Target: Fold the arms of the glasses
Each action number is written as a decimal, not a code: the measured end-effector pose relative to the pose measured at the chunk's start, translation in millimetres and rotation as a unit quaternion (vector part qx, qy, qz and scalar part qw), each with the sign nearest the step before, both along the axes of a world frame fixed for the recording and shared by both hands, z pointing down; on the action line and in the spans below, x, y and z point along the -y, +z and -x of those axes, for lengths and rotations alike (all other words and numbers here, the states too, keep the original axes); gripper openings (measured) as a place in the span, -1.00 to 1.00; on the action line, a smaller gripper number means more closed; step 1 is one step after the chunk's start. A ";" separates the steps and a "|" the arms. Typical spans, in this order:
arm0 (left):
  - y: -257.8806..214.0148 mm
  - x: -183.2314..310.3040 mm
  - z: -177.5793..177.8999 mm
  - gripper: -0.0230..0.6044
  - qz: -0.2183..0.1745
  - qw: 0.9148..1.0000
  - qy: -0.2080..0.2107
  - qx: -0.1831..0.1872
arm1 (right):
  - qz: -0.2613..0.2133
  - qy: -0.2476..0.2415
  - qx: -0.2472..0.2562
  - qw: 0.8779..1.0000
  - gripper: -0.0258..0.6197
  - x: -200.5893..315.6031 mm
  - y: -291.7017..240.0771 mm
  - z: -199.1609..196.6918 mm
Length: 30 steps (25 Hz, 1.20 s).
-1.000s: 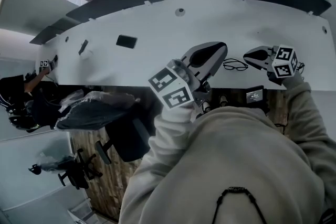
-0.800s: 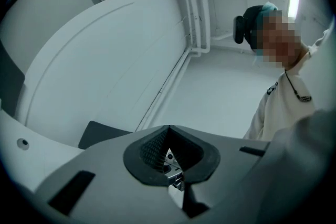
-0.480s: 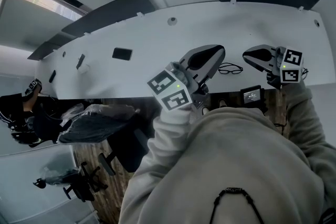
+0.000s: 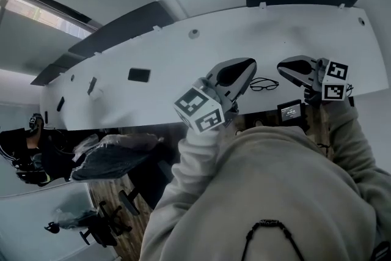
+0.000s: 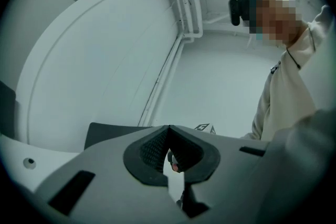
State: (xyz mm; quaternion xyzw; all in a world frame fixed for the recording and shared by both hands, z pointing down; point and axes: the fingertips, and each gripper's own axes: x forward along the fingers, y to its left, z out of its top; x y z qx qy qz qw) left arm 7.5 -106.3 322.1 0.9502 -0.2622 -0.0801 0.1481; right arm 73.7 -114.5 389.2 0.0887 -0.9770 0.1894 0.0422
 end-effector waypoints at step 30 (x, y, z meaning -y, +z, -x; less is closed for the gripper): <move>34.4 -8.2 -20.8 -0.91 0.023 0.999 0.013 0.026 | 0.015 0.021 0.018 1.000 -0.85 -21.1 -4.1 -16.1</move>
